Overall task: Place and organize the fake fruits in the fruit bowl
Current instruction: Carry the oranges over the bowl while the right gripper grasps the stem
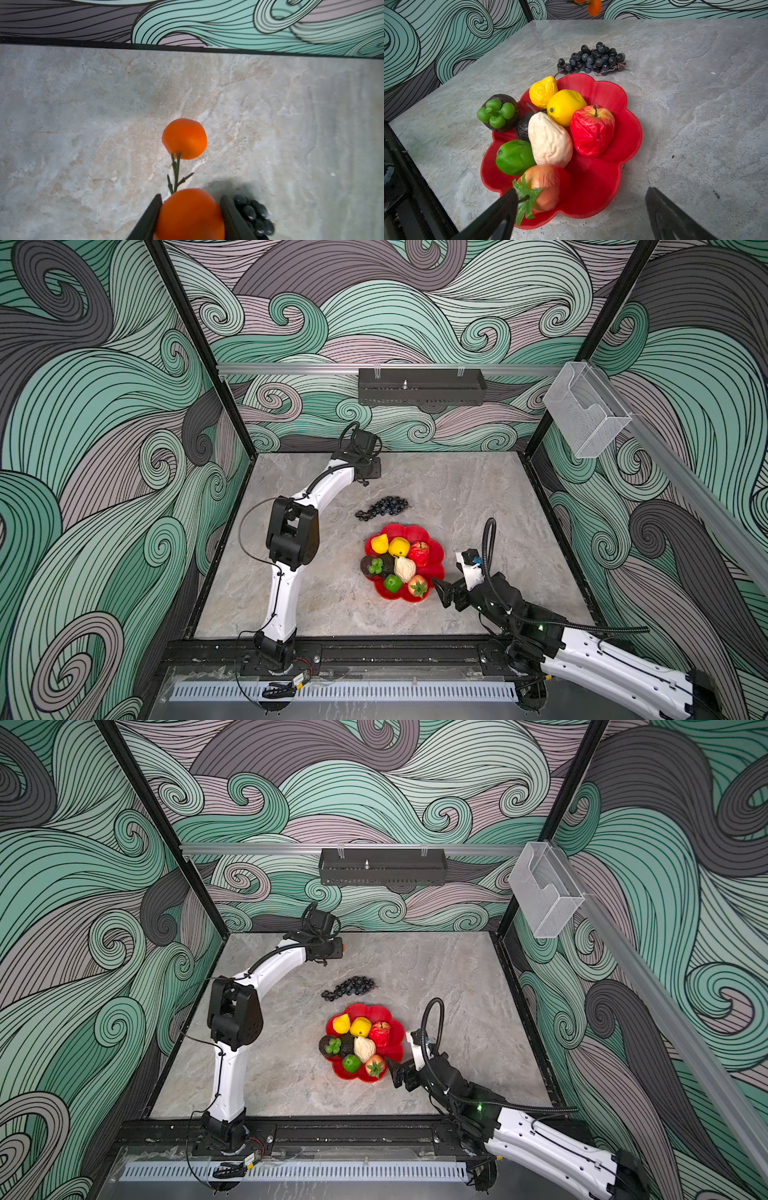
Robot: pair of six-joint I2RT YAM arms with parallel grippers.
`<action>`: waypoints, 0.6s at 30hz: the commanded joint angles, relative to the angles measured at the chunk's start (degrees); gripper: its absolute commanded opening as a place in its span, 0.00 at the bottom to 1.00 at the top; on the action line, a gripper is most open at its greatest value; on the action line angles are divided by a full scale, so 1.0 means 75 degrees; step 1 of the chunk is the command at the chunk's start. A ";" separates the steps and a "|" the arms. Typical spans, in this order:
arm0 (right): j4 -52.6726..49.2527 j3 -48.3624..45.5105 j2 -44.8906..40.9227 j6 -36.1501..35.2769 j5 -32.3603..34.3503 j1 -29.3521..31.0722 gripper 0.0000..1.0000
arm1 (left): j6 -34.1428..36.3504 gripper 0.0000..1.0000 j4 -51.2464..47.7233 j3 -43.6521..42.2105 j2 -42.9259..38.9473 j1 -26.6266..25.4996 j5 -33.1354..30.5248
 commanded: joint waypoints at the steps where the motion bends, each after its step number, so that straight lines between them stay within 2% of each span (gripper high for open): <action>1: -0.0137 0.0351 -0.0057 0.0279 0.0116 -0.0072 0.96 | -0.1060 0.43 0.0559 -0.0648 -0.0798 0.0103 0.0854; 3: -0.0216 0.0617 0.0026 0.0438 0.0134 -0.0113 0.95 | -0.1653 0.43 0.0722 -0.1107 -0.1214 0.0132 0.1188; 8: -0.0365 0.1550 0.0578 0.0867 -0.0019 -0.0270 0.95 | -0.3162 0.42 0.1642 -0.2406 -0.2192 0.0214 0.2784; 11: -0.0536 0.2173 0.1023 0.1259 -0.0293 -0.0488 0.95 | -0.4432 0.42 0.3156 -0.3662 -0.2804 0.0205 0.3517; 15: -0.0344 0.2785 0.1599 0.1812 -0.1071 -0.0803 0.94 | -0.5721 0.42 0.4473 -0.5015 -0.3578 0.0151 0.3769; 18: -0.0192 0.3214 0.2108 0.2123 -0.1507 -0.0876 0.92 | -0.6444 0.41 0.5242 -0.5919 -0.4228 -0.0009 0.3545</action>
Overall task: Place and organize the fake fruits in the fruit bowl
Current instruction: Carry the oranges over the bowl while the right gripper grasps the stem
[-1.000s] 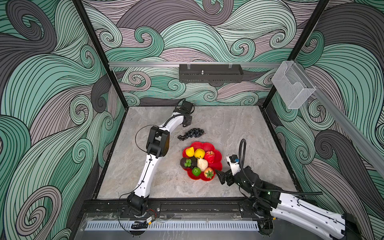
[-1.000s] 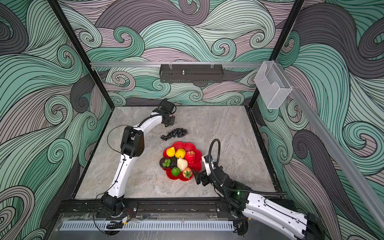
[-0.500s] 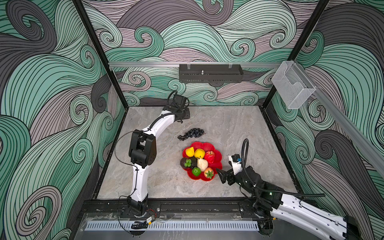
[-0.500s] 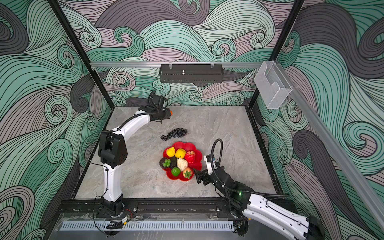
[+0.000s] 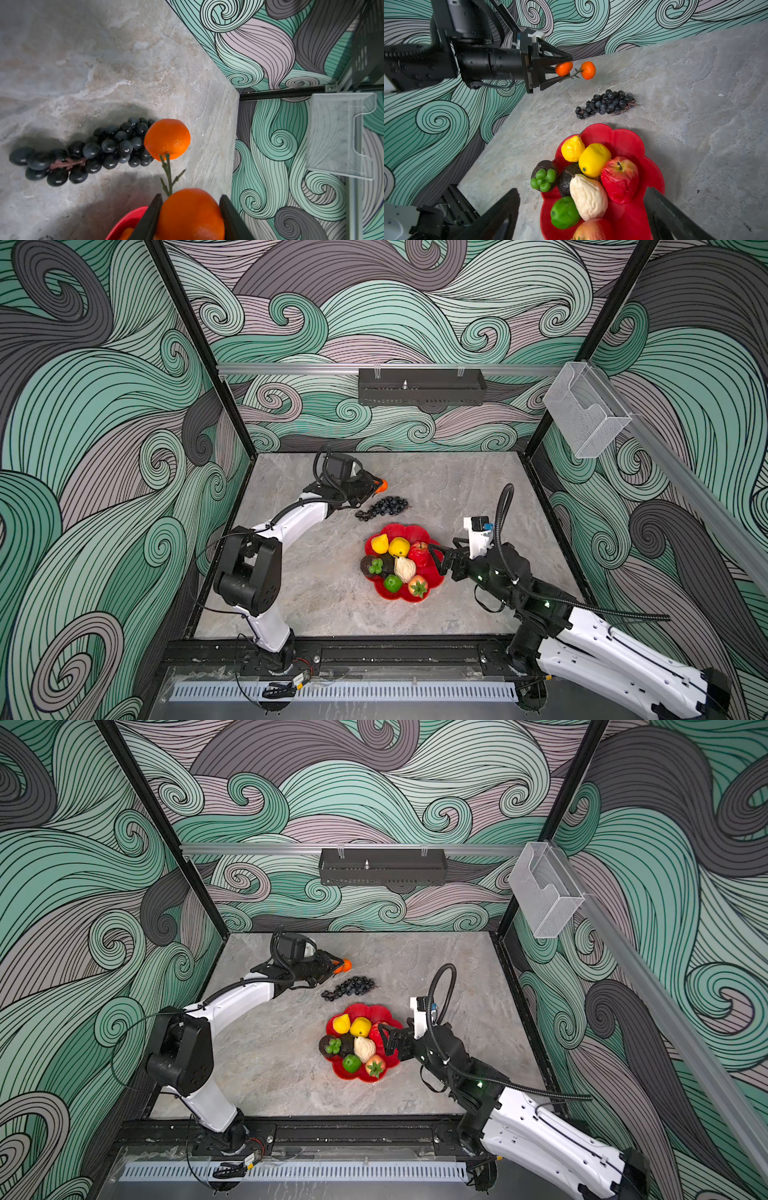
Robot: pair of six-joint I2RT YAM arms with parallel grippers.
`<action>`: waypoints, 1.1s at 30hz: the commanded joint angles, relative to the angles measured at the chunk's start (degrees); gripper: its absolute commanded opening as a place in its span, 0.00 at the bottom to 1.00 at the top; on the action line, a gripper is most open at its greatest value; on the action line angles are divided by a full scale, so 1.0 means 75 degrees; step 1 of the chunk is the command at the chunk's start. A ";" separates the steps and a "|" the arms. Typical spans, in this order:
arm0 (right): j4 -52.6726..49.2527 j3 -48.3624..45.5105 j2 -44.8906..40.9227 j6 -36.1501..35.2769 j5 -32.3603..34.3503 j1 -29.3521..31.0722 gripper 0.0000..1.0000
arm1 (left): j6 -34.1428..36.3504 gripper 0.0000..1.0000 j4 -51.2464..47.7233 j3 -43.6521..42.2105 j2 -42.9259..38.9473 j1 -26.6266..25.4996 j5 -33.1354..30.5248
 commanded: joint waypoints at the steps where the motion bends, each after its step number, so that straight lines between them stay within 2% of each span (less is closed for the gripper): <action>1: 0.0207 0.0477 0.0493 0.0562 -0.0766 -0.0072 0.91 | -0.1517 0.41 0.1683 -0.0689 -0.0853 -0.0201 0.0154; 5: 0.0273 0.0926 0.1017 0.0744 -0.0942 -0.0088 0.85 | -0.2290 0.41 0.2462 -0.1615 -0.1513 -0.0543 -0.0094; 12: 0.0785 0.1036 0.1675 0.0824 -0.1067 -0.0089 0.76 | -0.2738 0.41 0.2731 -0.2624 -0.2554 -0.1523 -0.1091; 21: 0.1312 0.1241 0.2231 0.0856 -0.1886 -0.0090 0.62 | -0.2625 0.41 0.2438 -0.2929 -0.3054 -0.2314 -0.1688; 26: 0.1688 0.1036 0.2142 0.1127 -0.1992 -0.0091 0.57 | -0.2632 0.41 0.2469 -0.3221 -0.3259 -0.2751 -0.2133; 33: 0.1756 0.1025 0.2455 0.1193 -0.2041 -0.0096 0.44 | -0.2746 0.41 0.2685 -0.3375 -0.3157 -0.3049 -0.2196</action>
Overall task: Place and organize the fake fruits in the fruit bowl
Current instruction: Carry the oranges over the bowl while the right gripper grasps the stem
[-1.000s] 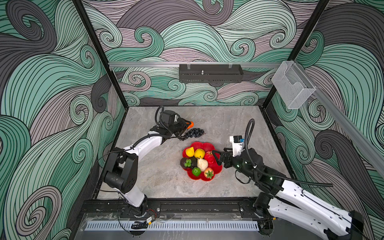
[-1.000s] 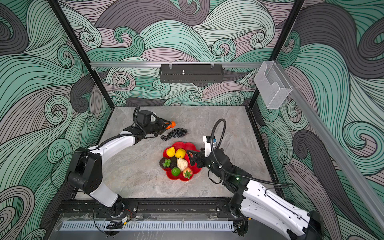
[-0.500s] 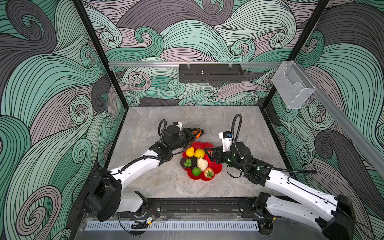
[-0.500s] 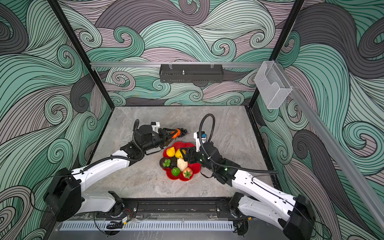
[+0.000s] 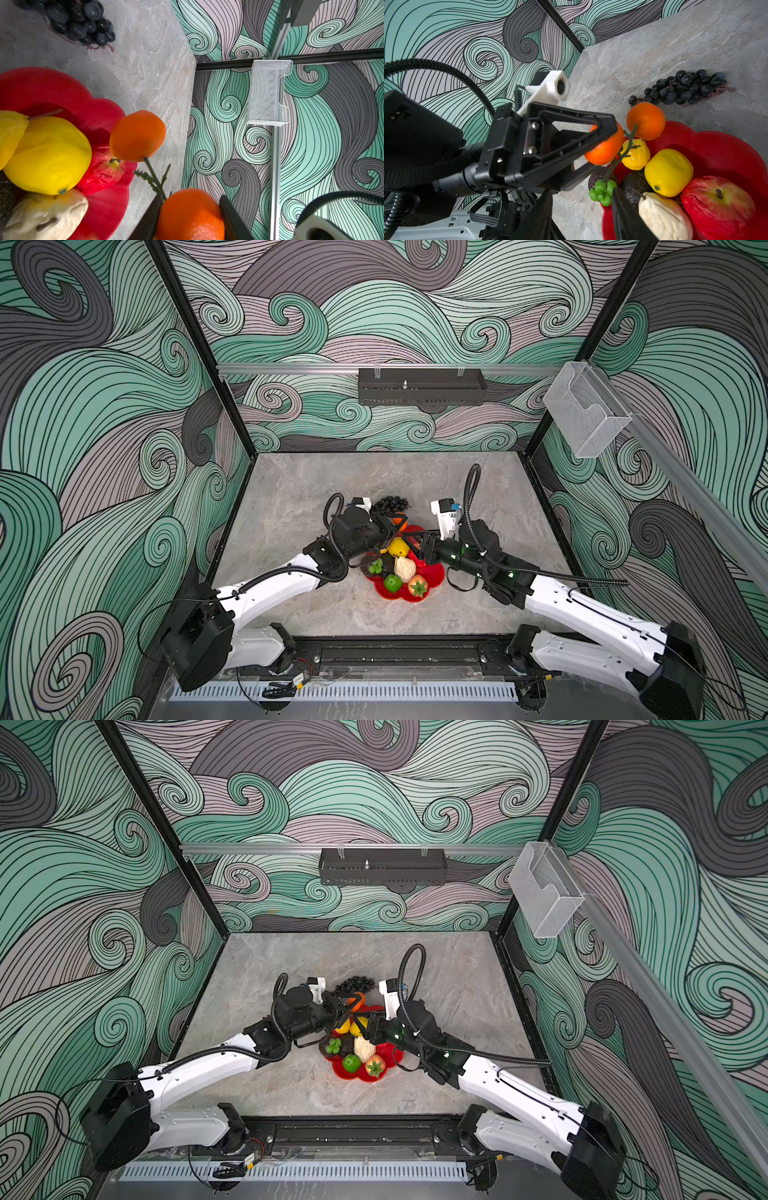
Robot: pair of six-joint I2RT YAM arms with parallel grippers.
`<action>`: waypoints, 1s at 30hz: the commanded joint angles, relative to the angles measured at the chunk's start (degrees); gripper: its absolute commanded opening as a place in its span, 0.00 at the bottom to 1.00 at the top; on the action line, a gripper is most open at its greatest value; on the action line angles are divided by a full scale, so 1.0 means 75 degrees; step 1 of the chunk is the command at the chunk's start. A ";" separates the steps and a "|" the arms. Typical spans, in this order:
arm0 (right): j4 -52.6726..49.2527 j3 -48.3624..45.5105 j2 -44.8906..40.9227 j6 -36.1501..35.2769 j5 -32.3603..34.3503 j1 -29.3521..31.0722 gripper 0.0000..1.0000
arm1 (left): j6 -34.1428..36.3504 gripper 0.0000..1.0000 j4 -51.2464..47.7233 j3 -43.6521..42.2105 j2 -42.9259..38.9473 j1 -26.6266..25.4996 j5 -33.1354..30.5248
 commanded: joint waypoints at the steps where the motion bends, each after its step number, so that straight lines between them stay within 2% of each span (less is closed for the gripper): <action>1: 0.0101 0.0014 0.0098 0.0050 0.0055 -0.0019 0.43 | -0.0085 0.41 0.0276 0.0032 -0.0081 -0.0117 -0.0242; 6: 0.0132 -0.0320 -0.0067 0.0267 0.0618 -0.0025 0.40 | -0.0064 0.41 0.0276 -0.0015 -0.0103 -0.0226 -0.0322; 24: 0.0228 -0.0278 0.0473 0.0285 0.0472 -0.0025 0.33 | -0.0032 0.40 0.0206 -0.0063 -0.0088 -0.0402 -0.0463; 30: 0.0208 -0.0268 0.0503 0.0244 0.0480 -0.0020 0.22 | -0.0033 0.40 0.0204 -0.0073 -0.0088 -0.0437 -0.0475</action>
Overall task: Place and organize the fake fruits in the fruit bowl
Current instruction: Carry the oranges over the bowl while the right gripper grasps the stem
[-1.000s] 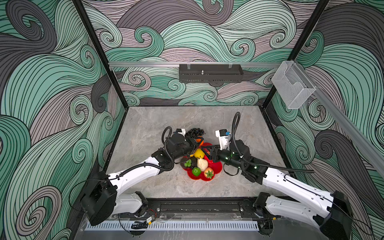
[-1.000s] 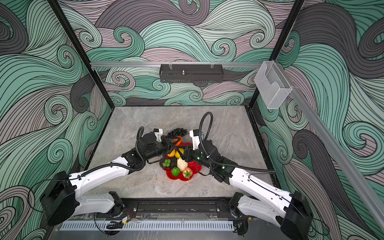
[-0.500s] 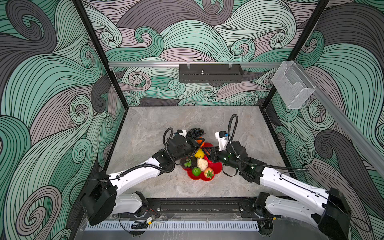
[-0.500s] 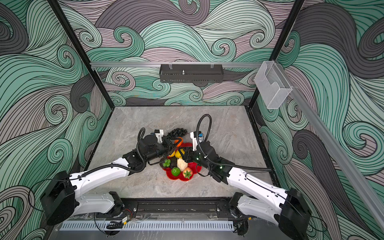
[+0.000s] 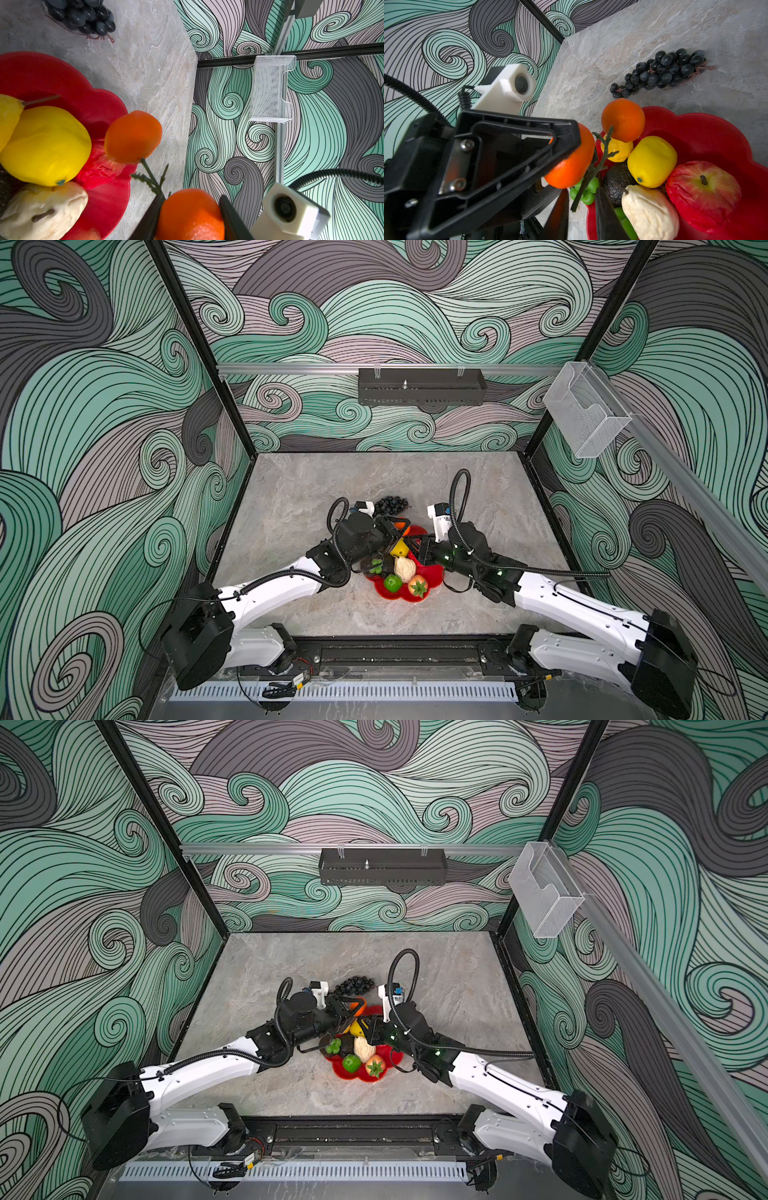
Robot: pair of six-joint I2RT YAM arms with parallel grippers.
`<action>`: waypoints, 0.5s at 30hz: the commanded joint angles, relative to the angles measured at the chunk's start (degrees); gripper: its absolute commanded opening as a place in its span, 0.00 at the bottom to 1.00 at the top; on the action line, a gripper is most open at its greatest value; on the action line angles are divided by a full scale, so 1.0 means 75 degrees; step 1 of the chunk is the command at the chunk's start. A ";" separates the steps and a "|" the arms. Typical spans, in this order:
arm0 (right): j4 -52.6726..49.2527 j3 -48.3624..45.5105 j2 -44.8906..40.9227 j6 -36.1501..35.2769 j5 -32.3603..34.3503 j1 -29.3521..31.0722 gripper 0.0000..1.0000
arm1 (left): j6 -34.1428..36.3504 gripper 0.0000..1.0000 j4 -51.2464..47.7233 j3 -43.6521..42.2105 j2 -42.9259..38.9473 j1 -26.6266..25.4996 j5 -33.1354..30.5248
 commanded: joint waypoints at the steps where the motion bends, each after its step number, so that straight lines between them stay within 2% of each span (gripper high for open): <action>1: 0.0098 0.0003 0.0028 0.0002 0.0105 -0.0020 0.22 | 0.0018 0.40 0.0117 0.0017 -0.0077 -0.0055 -0.0142; 15: 0.0122 0.0038 0.0227 0.0017 0.0035 -0.0028 0.10 | -0.0019 0.41 0.0258 0.0029 0.0120 -0.0171 -0.0131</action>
